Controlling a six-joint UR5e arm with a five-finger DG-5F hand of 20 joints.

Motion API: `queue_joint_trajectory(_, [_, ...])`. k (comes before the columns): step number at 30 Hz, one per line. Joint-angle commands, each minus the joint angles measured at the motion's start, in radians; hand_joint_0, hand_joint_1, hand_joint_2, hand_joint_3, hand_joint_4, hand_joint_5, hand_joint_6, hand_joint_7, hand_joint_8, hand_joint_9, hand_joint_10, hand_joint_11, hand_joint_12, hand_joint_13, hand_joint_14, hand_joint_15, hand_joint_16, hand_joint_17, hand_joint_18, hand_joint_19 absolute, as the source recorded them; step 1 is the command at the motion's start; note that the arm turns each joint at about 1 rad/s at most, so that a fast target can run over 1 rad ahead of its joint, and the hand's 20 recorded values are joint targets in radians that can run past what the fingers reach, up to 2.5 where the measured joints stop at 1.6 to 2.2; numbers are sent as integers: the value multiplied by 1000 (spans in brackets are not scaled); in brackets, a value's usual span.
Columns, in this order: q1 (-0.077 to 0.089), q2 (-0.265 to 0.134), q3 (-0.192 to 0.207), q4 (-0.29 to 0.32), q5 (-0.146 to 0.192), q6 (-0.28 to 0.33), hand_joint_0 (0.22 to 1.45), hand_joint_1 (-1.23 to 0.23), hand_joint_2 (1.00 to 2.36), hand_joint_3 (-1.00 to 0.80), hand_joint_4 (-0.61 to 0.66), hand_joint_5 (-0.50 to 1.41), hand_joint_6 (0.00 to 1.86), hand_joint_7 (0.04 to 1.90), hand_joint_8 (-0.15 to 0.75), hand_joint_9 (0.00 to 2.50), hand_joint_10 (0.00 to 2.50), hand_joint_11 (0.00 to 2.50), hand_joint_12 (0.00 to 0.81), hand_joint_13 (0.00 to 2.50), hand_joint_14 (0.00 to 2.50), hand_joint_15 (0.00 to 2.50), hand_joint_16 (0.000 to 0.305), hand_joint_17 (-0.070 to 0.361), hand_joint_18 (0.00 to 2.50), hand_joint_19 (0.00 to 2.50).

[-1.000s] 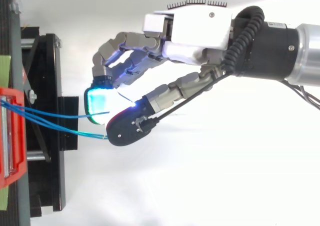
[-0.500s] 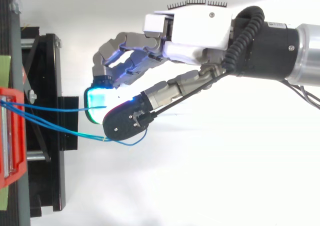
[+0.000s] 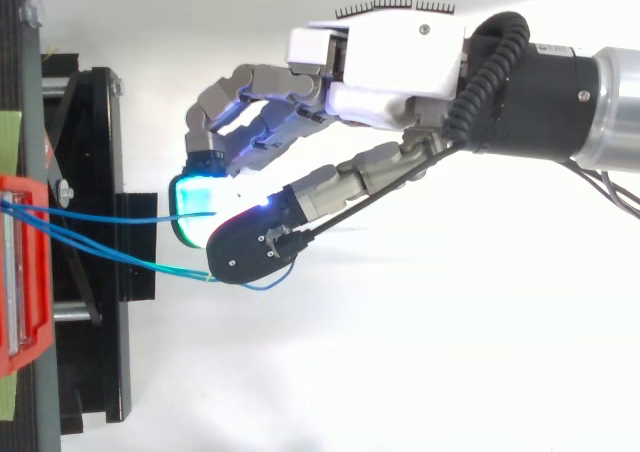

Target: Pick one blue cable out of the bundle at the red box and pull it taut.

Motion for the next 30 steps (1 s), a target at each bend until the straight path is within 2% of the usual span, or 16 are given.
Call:
queue_joint_trajectory(1, [0,-1,1,0,0,1,608,-806,1013,-109,147,-118,909,1072,361,727,6,368,366,548,8,221,53,119,579,225])
queue_joint_trajectory(12, [-6,23,-1,-71,-5,1,617,-826,1011,-51,90,-113,920,1093,372,751,5,361,373,567,8,221,55,124,601,213])
queue_joint_trajectory(21, [-9,68,1,-149,-2,-6,634,-847,1009,-24,53,-112,921,1155,370,756,5,368,372,574,8,219,55,124,597,205])
queue_joint_trajectory(30, [-8,73,-1,-154,-3,-6,651,-840,1013,-64,58,-120,929,1147,354,747,6,369,358,555,9,222,52,116,562,221])
